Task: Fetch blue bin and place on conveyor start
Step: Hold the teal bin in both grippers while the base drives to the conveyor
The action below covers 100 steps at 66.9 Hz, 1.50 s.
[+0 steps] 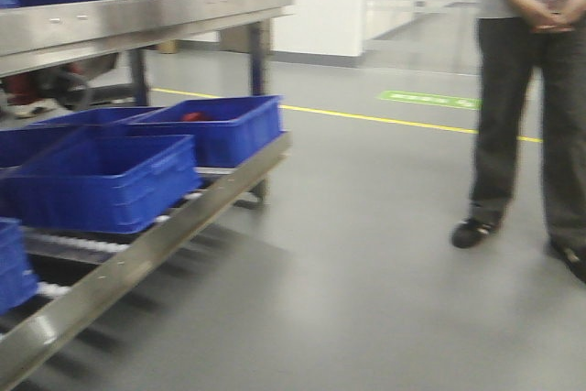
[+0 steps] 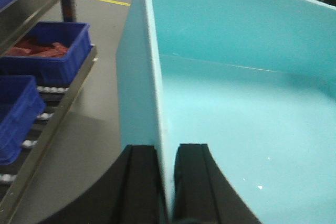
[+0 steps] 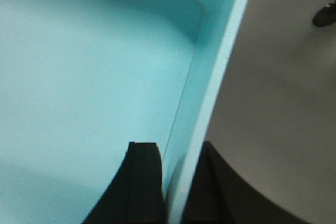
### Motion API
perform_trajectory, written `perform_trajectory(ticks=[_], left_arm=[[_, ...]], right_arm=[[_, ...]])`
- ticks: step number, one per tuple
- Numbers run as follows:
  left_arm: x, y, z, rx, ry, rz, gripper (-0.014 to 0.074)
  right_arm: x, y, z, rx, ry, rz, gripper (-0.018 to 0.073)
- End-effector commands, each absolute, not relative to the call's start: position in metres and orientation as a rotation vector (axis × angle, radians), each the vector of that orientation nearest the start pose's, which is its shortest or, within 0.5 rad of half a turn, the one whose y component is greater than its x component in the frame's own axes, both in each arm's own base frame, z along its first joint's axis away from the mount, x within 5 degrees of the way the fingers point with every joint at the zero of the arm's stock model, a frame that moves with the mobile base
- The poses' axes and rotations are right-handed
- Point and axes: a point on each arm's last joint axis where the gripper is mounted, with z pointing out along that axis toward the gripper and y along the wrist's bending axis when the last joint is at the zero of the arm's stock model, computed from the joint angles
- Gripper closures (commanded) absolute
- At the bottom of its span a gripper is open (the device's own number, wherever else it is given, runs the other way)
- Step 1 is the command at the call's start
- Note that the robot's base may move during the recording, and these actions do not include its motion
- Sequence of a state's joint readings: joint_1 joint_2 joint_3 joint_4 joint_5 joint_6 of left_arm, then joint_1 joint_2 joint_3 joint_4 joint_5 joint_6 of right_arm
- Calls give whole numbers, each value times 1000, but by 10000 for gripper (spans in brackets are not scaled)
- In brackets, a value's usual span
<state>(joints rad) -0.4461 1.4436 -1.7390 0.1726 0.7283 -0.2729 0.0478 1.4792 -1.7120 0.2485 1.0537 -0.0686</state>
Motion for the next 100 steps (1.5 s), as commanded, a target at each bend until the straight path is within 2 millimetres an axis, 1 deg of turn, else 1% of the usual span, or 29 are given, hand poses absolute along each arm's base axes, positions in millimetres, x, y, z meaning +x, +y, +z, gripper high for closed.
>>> perform_trajectory(ticks=[1,100], left_arm=[[281,-125,506,211,1810,-325,708],[281,-125,506,211,1810,-325,708]], right_arm=[[308,31,453,-139,2259,248,712],[308,31,453,-139,2259,248,712]])
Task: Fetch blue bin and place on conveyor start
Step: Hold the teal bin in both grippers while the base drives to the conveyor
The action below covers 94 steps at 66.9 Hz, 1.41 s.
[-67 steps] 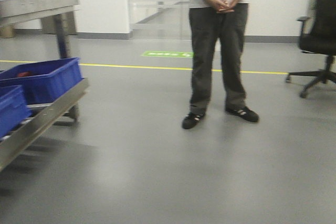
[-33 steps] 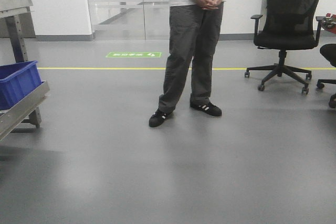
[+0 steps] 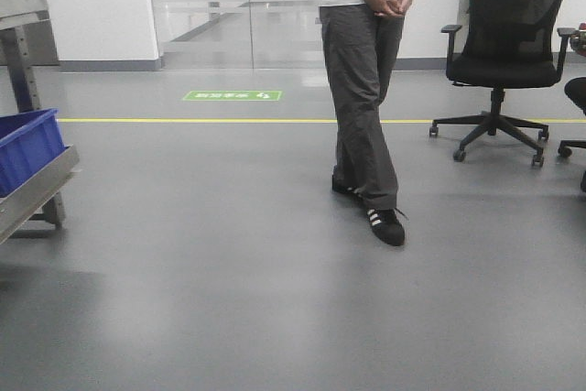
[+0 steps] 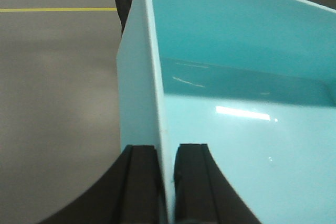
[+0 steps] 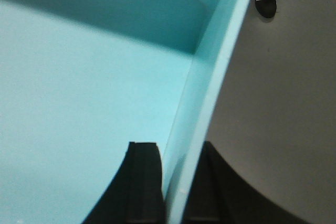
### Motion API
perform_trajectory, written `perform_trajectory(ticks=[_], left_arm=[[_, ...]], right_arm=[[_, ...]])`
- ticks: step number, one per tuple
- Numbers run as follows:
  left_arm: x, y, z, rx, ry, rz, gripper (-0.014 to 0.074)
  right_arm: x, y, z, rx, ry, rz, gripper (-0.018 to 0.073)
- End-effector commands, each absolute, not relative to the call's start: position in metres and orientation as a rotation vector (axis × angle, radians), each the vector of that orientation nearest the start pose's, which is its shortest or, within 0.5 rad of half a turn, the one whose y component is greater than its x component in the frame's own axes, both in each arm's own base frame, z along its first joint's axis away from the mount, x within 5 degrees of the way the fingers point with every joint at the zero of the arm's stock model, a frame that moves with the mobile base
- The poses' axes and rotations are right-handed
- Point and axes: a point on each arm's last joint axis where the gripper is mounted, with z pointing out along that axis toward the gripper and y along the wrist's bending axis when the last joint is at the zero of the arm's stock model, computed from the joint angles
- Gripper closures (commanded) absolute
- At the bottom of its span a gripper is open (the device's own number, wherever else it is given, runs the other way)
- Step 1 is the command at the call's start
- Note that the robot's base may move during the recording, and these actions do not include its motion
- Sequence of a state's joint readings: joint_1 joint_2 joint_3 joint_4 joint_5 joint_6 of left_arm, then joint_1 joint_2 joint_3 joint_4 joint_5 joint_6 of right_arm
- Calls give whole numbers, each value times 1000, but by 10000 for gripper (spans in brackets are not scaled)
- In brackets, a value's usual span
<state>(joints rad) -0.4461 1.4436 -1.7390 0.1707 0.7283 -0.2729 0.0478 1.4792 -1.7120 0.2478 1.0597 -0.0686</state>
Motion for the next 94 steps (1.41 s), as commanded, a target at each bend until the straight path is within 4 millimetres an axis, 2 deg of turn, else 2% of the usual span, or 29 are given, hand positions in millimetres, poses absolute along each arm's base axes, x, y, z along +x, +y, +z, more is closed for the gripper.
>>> perform_trajectory(ticks=[1,94], left_arm=[[281,-125,506,211,1810,-325,708],[281,-125,506,211,1810,-323,708]], right_arm=[[308,31,453,-139,2259,248,712],[308,31,453,-139,2259,248,712]])
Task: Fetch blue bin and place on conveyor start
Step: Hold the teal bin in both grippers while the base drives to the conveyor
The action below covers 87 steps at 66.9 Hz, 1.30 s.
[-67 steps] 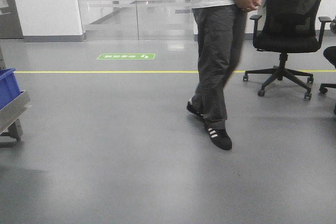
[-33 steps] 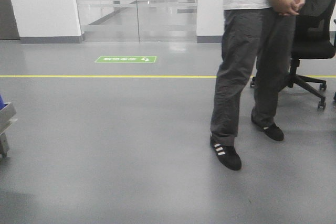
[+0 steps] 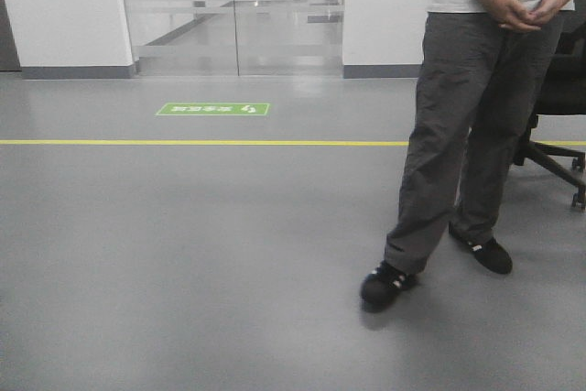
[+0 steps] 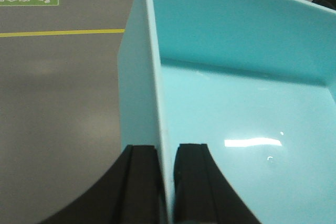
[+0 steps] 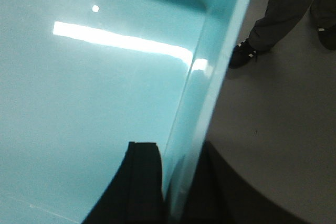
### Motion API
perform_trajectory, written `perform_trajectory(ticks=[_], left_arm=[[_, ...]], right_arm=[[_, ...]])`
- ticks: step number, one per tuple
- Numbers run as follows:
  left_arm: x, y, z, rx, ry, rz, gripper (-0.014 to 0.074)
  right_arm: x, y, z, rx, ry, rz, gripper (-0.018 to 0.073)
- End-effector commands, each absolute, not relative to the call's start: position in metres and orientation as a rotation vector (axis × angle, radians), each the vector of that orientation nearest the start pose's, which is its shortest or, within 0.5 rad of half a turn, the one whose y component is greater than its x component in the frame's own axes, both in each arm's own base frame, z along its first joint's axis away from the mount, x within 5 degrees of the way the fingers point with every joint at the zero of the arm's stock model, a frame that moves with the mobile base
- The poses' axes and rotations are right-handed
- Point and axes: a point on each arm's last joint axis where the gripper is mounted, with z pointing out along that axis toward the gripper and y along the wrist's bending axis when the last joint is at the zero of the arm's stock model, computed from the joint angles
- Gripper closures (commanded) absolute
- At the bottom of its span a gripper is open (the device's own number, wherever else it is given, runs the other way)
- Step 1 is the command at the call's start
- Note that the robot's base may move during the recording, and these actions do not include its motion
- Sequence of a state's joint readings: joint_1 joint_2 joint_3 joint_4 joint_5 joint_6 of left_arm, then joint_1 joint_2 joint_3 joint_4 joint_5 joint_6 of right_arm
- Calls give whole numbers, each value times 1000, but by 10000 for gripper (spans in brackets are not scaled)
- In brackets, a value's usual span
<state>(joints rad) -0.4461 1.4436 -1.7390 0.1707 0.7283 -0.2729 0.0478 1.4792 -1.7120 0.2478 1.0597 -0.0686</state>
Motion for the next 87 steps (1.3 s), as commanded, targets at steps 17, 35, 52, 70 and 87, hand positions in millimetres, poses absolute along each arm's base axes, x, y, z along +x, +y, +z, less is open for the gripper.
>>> perform_trajectory(ticks=[17,35,52,70,87], left_arm=[[282,-125,506,212,1809,-320,708],[282,-125,506,212,1809,-320,708],[282,-125,506,212,1809,-320,708],[282,-125,506,212,1809,-318,708],[282,-125,506,213,1808,-316,708]], right_arm=[[308,31,453,-139,2259,248,712],[308,31,453,-139,2259,248,712],[308,31,453,-139,2259,248,712],[308,31,453,-139,2259,248,712],[308,31,453,-139,2259,248,712]])
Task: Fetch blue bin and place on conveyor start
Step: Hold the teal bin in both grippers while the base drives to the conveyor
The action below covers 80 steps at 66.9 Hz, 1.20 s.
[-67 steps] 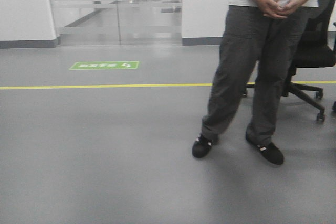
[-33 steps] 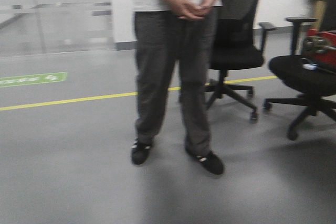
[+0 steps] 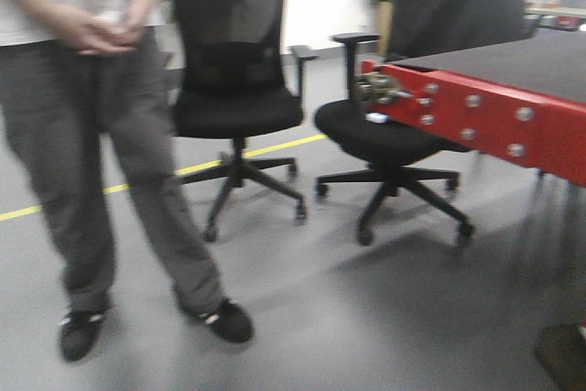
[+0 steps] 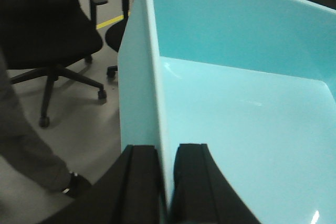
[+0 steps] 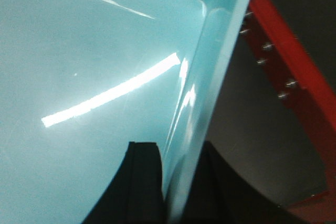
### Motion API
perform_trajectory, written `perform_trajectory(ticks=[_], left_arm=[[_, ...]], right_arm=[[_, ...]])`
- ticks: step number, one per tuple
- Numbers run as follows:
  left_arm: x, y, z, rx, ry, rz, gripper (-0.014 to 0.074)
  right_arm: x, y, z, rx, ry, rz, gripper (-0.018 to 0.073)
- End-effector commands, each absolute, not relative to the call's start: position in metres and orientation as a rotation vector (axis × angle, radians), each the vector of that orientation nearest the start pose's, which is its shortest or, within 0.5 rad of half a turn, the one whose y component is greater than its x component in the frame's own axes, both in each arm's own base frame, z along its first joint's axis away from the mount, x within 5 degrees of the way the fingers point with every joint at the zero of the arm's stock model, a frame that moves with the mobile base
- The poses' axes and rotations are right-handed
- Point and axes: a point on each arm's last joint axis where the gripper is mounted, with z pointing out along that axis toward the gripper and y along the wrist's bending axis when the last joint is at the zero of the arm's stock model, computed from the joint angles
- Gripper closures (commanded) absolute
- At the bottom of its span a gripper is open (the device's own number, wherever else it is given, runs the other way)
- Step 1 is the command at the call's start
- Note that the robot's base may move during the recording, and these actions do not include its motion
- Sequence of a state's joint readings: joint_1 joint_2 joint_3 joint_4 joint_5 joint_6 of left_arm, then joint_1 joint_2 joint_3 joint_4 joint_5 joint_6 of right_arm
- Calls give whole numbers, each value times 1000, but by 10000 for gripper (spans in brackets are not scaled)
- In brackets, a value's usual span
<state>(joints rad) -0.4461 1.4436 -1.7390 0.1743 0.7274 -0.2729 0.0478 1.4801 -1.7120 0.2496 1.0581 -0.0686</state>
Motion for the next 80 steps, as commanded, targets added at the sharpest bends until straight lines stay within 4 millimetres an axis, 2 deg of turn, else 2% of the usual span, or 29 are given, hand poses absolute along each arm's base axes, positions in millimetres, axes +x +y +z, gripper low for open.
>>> perform_trajectory(ticks=[1,29,80], left_arm=[[282,-125,506,213,1808,-316,708],[284,-119,507,214,1800,-262,708],[284,-119,507,214,1800,-262,708]], right_arm=[[308,31,453,-139,2259,248,712],[308,31,453,-139,2259,248,712],[308,31,453,-139,2259,248,712]])
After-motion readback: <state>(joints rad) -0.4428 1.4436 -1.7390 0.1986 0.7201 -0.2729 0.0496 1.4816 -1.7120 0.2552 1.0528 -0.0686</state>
